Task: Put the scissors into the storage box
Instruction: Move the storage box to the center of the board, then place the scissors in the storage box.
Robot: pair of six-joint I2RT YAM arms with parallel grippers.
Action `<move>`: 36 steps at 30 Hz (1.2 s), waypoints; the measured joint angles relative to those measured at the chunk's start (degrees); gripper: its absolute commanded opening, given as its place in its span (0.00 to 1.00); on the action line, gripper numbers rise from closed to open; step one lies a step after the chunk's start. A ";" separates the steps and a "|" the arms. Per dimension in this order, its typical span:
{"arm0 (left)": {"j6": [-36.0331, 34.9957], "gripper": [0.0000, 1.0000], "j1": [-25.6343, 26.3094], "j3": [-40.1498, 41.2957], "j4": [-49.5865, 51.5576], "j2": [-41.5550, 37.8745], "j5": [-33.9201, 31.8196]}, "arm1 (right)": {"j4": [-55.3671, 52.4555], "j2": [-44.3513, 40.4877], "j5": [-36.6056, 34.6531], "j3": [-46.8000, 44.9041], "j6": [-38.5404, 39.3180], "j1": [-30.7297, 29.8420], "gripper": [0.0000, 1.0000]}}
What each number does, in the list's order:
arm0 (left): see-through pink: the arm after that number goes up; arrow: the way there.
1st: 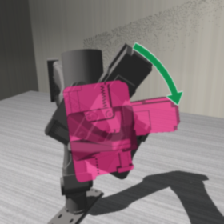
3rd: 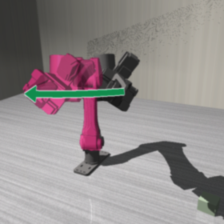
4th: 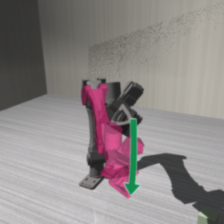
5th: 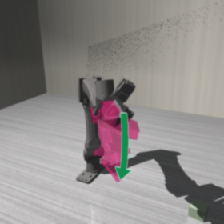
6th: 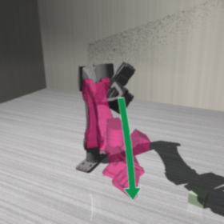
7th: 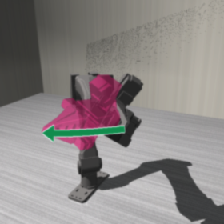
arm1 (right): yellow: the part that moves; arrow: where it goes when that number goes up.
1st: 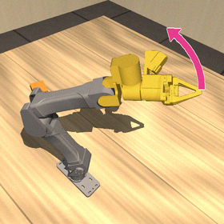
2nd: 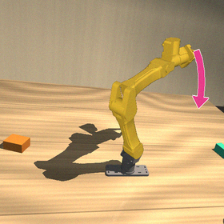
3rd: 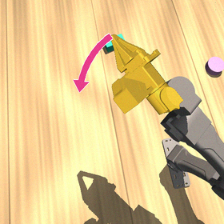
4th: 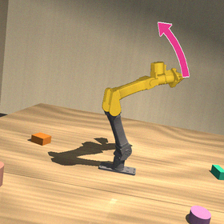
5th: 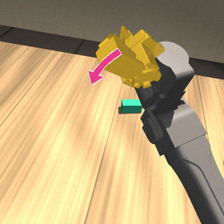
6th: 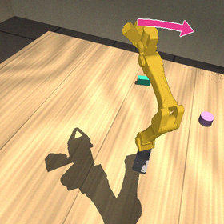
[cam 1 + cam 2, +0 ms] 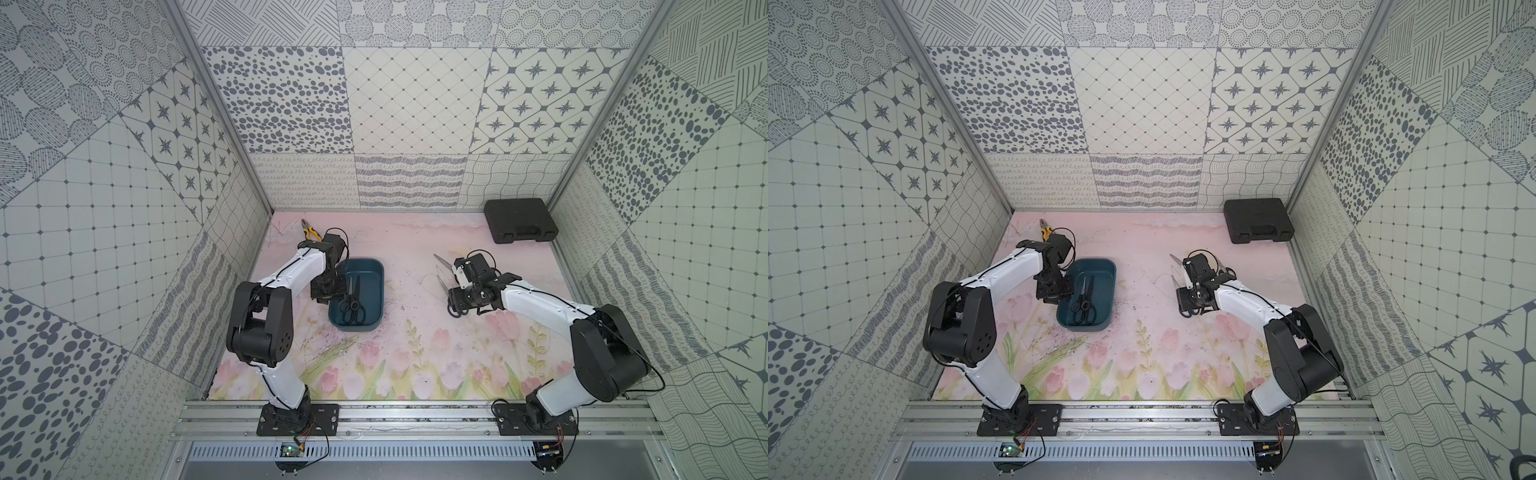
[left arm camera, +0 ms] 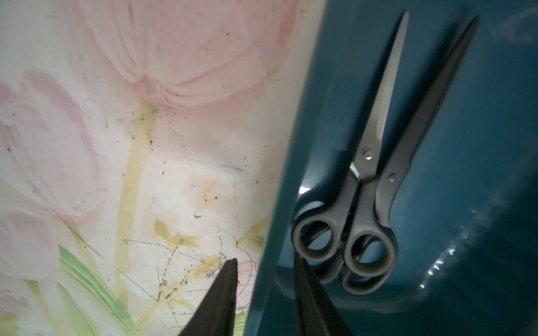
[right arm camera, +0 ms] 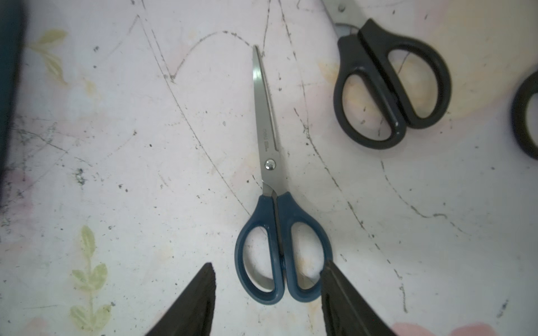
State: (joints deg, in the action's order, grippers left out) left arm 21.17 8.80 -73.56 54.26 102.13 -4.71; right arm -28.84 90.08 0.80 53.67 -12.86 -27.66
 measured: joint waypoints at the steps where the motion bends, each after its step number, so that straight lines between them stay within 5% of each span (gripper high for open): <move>1: -0.24 0.24 0.00 0.02 -0.15 0.26 0.00 | -0.85 0.85 -0.26 0.28 0.02 0.00 0.56; 7: -0.55 0.15 0.20 0.15 -1.18 0.92 0.04 | -3.19 4.83 -1.27 2.10 -0.17 0.00 0.53; 10: -0.81 0.02 0.98 -0.11 -1.27 1.14 0.15 | -3.45 7.02 -1.53 3.34 -0.15 0.00 0.50; 26: -1.18 0.00 7.87 -6.99 -0.46 6.62 -1.51 | -3.74 10.67 -4.09 6.03 -1.79 0.00 0.32; 32: -0.70 0.26 8.98 -8.41 -0.50 7.41 -1.11 | -3.72 11.56 -4.22 6.97 -1.92 0.00 0.18; 36: -0.22 0.31 9.51 -8.50 -1.09 6.82 -1.11 | -3.80 12.04 -3.78 7.63 -2.03 0.00 0.10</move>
State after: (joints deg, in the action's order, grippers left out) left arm 20.95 18.31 -82.06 53.17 108.95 -5.82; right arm -32.64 102.13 -2.98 61.30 -14.90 -27.66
